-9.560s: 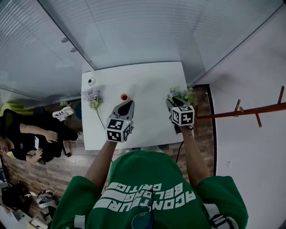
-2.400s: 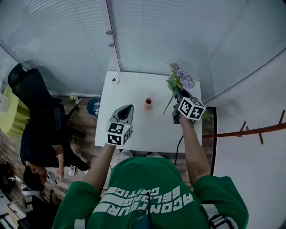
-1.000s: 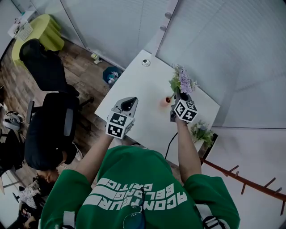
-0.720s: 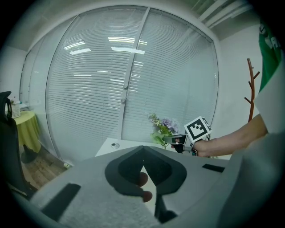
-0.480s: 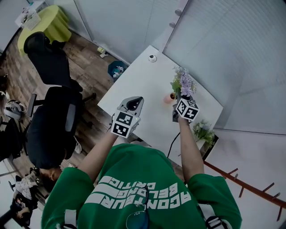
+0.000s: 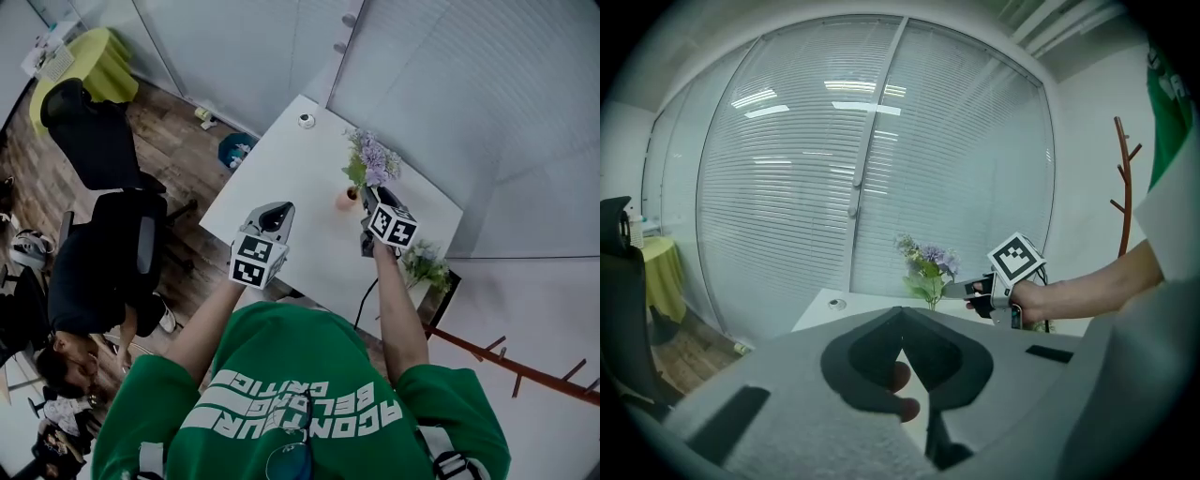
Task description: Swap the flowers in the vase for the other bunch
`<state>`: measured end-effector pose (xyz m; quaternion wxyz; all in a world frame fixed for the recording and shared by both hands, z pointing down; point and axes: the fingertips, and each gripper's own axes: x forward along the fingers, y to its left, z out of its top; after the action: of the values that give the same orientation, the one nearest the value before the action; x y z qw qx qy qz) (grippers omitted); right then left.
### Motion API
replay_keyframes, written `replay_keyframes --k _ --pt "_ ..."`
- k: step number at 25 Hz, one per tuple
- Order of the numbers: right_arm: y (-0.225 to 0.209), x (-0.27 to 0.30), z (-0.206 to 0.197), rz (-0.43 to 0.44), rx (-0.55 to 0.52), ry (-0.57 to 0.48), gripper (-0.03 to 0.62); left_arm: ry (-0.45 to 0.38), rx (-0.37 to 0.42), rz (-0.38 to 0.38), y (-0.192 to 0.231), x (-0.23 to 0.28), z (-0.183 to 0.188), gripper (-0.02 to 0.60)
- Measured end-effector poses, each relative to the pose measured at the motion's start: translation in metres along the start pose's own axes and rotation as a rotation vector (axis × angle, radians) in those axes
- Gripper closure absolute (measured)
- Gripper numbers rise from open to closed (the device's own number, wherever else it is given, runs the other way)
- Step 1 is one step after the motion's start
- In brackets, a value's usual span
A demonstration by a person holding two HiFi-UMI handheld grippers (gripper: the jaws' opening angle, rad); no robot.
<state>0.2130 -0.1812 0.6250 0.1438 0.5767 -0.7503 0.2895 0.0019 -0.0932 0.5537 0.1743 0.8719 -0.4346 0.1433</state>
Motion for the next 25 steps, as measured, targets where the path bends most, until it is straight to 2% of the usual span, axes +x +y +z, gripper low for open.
replay_keyframes --k 12,18,25 --pt "-0.014 -0.070 -0.016 0.012 0.026 -0.048 0.425 0.003 -0.007 -0.024 -0.032 0.009 -0.004 0.574" --pt "-0.023 -0.100 -0.019 -0.001 0.024 -0.067 0.533 0.010 -0.020 -0.041 -0.056 0.018 -0.008 0.574" --pt "-0.016 -0.123 -0.029 0.054 -0.035 -0.072 0.575 0.014 -0.026 -0.052 -0.083 0.022 -0.016 0.574"
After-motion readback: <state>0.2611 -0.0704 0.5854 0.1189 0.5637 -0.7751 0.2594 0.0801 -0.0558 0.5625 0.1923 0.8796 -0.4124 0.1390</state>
